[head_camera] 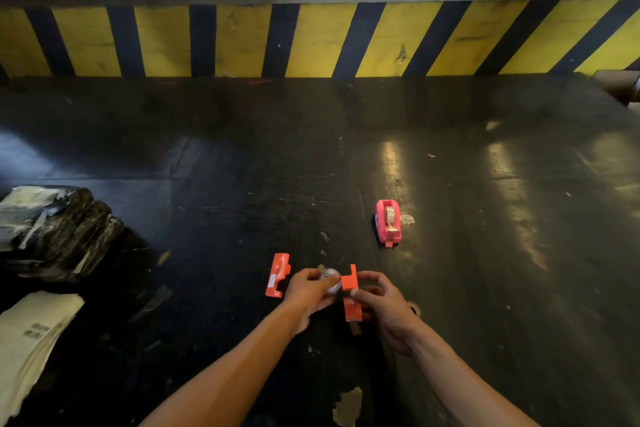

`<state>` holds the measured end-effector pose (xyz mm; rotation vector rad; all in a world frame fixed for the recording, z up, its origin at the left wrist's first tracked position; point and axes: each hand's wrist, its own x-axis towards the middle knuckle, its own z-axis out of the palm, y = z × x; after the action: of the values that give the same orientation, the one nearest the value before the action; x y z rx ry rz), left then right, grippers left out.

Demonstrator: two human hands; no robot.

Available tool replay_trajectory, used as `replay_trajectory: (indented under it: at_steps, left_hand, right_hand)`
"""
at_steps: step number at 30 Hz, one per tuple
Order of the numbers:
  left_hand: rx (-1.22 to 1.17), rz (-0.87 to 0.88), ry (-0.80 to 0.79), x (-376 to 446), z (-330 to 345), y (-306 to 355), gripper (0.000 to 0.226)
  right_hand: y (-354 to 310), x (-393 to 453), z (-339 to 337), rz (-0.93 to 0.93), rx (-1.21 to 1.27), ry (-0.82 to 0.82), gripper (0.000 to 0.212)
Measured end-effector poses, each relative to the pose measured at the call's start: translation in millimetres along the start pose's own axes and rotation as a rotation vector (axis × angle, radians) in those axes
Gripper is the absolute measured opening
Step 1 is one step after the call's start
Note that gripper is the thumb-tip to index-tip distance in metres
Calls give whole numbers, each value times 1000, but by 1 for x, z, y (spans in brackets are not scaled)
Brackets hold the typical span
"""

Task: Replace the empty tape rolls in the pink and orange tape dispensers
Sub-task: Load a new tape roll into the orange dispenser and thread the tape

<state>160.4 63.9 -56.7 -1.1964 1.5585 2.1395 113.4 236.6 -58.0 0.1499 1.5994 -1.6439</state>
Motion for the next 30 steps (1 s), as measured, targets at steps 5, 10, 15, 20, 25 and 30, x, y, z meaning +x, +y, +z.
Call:
replay_trajectory:
  at_steps: [5,10,15,20,25,30]
  left_hand:
    - [-178,4,-81,-11,-3,6,36]
    - [-138,49,-214,-20,-5,9,34]
    - [-130,33,-193,-19,3,19,46]
    - [-9,137,-165,-20,1,26,34]
    - [33,218,-210,-18,0,27,32]
    - [123,253,-221,-16,-3,25,30]
  right_hand:
    - [-3,3,0,-72,10,76,40]
    - [-7,6,2,-115,14,82,40]
    - [-12,6,2,-163,-27,76,36]
    - [-18,4,2,-163,-61,35,41]
    - [-26,-2,0,-140,17,-35,42]
    - [-34,-6,-1,-109,22,-106,44]
